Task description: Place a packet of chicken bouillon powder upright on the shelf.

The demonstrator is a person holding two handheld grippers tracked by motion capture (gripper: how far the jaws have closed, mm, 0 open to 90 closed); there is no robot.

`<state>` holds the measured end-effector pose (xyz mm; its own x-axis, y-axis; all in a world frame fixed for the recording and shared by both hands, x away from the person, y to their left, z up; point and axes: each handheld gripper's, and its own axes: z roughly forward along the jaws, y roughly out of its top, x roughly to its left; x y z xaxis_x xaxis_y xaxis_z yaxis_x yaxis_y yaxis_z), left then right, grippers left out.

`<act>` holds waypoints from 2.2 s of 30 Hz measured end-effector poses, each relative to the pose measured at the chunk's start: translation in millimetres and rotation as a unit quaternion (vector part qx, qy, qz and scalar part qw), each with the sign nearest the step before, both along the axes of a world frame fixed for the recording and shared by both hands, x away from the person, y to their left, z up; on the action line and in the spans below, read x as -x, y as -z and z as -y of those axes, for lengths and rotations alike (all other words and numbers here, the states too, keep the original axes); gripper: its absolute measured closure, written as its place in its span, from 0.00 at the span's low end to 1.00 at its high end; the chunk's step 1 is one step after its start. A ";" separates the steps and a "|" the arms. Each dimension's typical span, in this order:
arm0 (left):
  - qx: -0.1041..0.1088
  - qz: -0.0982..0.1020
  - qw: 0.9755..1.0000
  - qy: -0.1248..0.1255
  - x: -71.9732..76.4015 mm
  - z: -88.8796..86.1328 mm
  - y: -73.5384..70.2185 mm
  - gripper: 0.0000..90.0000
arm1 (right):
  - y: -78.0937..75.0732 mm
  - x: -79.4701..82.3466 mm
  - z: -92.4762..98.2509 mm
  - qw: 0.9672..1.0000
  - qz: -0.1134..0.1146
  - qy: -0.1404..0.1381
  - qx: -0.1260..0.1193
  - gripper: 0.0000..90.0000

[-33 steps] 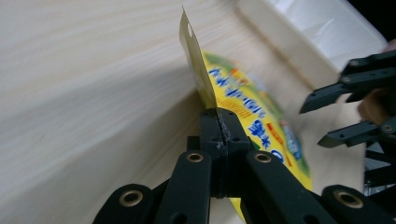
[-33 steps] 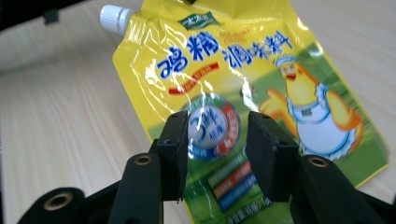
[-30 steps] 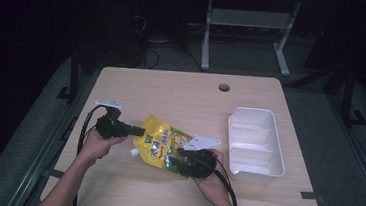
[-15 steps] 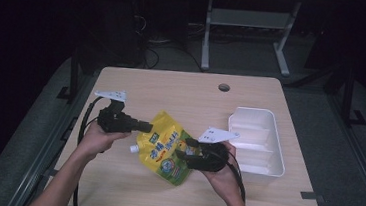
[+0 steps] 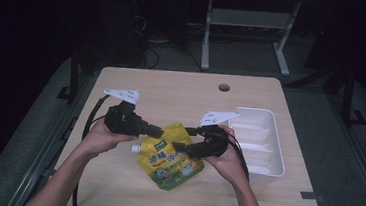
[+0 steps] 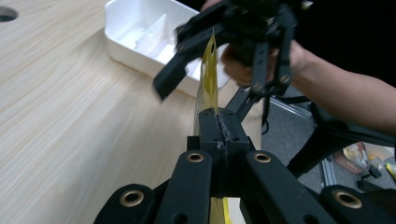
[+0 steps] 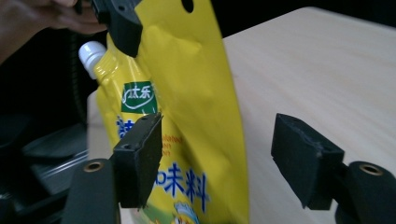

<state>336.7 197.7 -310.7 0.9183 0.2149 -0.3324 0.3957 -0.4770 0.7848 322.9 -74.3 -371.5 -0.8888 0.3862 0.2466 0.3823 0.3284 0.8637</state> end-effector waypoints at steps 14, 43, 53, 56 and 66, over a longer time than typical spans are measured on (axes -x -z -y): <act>-0.016 0.018 1.000 -0.017 -0.9 -1.8 0.9 0.98 | 2.0 4.9 -6.4 0.997 -0.031 -0.073 -0.011 0.94; 0.006 0.058 0.994 -0.094 10.9 -54.3 3.7 0.45 | -13.3 8.5 12.8 0.999 -0.024 -0.030 -0.004 0.99; -0.004 0.073 0.991 -0.110 27.0 -68.0 15.8 0.37 | -19.8 4.4 17.4 1.000 -0.017 -0.010 0.003 0.99; -0.007 0.080 0.990 -0.114 31.9 -71.7 22.6 0.36 | -22.1 2.3 18.7 1.000 -0.016 -0.006 0.004 0.99; -0.010 0.083 0.988 -0.129 44.0 -80.1 56.7 0.30 | -42.6 -7.8 32.0 1.000 -0.002 0.019 -0.006 0.99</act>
